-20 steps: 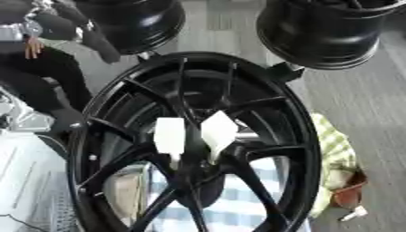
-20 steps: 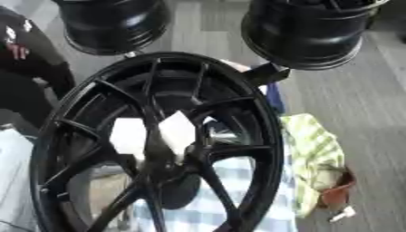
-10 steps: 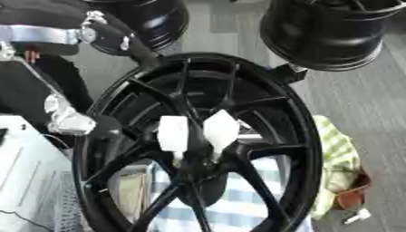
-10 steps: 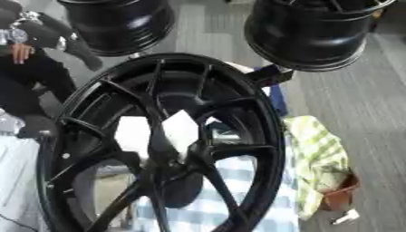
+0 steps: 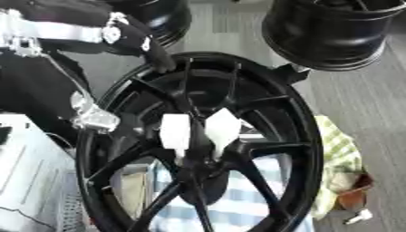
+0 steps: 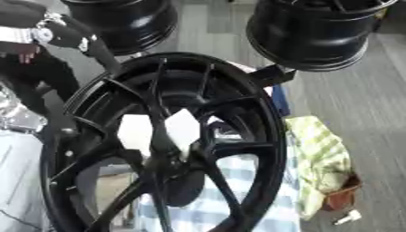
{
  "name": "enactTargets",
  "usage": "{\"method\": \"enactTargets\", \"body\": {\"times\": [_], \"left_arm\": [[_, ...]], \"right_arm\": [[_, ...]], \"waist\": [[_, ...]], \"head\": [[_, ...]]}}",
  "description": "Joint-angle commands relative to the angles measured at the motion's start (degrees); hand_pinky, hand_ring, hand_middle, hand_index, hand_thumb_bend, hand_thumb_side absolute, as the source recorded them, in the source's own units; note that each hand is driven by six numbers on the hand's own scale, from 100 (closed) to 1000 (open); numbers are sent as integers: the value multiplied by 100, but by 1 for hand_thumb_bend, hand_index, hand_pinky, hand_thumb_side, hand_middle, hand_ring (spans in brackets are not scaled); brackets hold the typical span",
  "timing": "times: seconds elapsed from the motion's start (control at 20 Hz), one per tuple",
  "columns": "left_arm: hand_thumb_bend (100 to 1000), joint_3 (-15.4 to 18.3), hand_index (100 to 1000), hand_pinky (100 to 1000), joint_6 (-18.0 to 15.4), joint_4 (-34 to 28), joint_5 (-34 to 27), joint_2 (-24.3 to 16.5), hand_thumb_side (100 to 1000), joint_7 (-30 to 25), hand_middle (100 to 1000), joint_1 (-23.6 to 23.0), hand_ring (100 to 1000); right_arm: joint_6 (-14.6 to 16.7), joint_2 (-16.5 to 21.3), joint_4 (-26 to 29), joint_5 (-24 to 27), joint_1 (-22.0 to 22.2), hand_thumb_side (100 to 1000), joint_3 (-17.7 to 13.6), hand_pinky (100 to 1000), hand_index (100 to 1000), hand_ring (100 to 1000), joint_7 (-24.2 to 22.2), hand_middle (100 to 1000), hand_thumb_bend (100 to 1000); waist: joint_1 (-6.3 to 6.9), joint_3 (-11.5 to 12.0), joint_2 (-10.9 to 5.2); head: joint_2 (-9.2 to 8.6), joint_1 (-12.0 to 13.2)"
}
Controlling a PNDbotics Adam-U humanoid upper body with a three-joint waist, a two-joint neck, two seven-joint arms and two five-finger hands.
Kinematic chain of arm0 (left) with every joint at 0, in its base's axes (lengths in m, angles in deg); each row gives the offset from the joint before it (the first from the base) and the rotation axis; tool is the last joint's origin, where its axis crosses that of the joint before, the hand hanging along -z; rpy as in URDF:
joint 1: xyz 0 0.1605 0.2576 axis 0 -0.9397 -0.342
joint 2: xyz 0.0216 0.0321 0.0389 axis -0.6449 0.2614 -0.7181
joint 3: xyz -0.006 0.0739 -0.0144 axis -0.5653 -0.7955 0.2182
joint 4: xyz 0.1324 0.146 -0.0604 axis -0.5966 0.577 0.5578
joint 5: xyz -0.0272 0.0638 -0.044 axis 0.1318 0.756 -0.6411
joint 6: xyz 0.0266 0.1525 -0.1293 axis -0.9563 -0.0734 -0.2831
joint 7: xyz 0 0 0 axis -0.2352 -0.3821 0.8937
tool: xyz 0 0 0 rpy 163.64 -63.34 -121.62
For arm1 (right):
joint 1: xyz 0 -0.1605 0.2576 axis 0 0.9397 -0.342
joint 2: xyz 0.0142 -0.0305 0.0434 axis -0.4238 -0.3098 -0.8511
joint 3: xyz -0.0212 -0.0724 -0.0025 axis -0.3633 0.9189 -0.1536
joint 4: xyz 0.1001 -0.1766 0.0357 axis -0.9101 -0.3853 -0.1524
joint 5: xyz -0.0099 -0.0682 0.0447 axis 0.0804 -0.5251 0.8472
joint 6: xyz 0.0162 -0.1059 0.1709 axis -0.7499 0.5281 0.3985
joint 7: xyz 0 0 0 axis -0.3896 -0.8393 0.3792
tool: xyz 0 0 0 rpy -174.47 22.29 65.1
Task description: Pull the pin out of the wheel hub.
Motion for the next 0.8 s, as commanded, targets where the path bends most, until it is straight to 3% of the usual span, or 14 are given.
{"method": "enactTargets", "body": {"times": [0.05,0.45,0.7,0.8], "left_arm": [[475,-30,908,865,91,-25,150,-7,606,81,782,96,858],[469,-177,905,866,14,-25,429,88,580,105,785,18,860],[428,-250,909,867,-150,-25,538,-1,506,738,791,-108,863],[424,-286,914,868,-213,-25,549,-28,518,977,793,-196,864]], "right_arm": [[-100,121,69,0,-60,301,-37,732,715,616,131,625,193],[-91,107,59,28,-46,304,-36,732,714,616,146,625,192],[-84,98,41,67,-36,309,-30,731,714,616,158,625,190],[-83,96,34,81,-32,312,-26,731,714,616,163,625,188]], "waist": [[-12,8,-106],[-16,19,-90],[-10,20,-70],[-13,14,-61]], "head": [[-5,26],[-13,45],[-68,39],[-87,24]]}}
